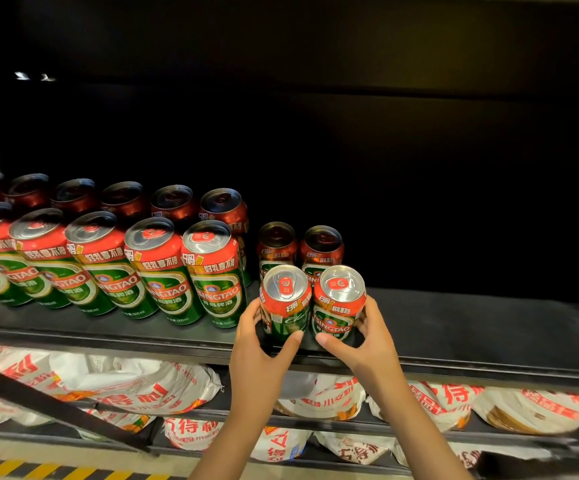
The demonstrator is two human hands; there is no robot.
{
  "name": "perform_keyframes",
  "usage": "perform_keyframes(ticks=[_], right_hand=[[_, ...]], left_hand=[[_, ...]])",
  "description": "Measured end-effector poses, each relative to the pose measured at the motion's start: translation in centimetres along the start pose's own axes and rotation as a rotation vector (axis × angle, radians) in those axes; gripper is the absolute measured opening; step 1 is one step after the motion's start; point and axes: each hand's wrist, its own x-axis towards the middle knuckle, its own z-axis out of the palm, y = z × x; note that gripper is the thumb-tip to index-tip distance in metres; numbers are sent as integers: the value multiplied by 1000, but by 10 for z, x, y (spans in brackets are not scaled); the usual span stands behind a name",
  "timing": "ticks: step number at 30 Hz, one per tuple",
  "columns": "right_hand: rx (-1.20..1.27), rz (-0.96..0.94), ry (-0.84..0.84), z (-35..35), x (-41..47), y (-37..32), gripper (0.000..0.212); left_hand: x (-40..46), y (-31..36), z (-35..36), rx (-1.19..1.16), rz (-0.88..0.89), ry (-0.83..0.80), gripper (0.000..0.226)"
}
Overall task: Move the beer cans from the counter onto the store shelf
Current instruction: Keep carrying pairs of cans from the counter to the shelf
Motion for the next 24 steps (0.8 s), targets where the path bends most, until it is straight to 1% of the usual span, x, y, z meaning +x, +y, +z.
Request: perform_keyframes(ticks=[4, 9, 11, 13, 16, 19, 22, 24], right_hand=[[-21, -2, 16, 2, 1, -1, 73], [-26, -7, 30, 0, 0, 2, 71], [-29, -8, 28, 0, 0, 4, 71], [-48, -4, 19, 0, 0, 3, 69], [-59, -4, 2, 1, 0, 2, 67], [-60, 1, 0, 2, -1, 1, 67], [-47, -5, 13, 2, -1, -1, 67], [-42, -10, 20, 1, -1, -1, 68]], left_hand=[[1, 8, 3, 55, 34, 68, 84], [2, 3, 5, 109, 65, 91, 73], [2, 0, 3, 110, 86, 58, 67], [1, -1, 0, 64, 82, 10, 66], [0, -4, -4, -10, 48, -17, 68], [1, -4, -2, -50, 25, 31, 71], [1, 1, 2, -10, 34, 88, 82], [1, 2, 3, 51, 64, 105, 79]])
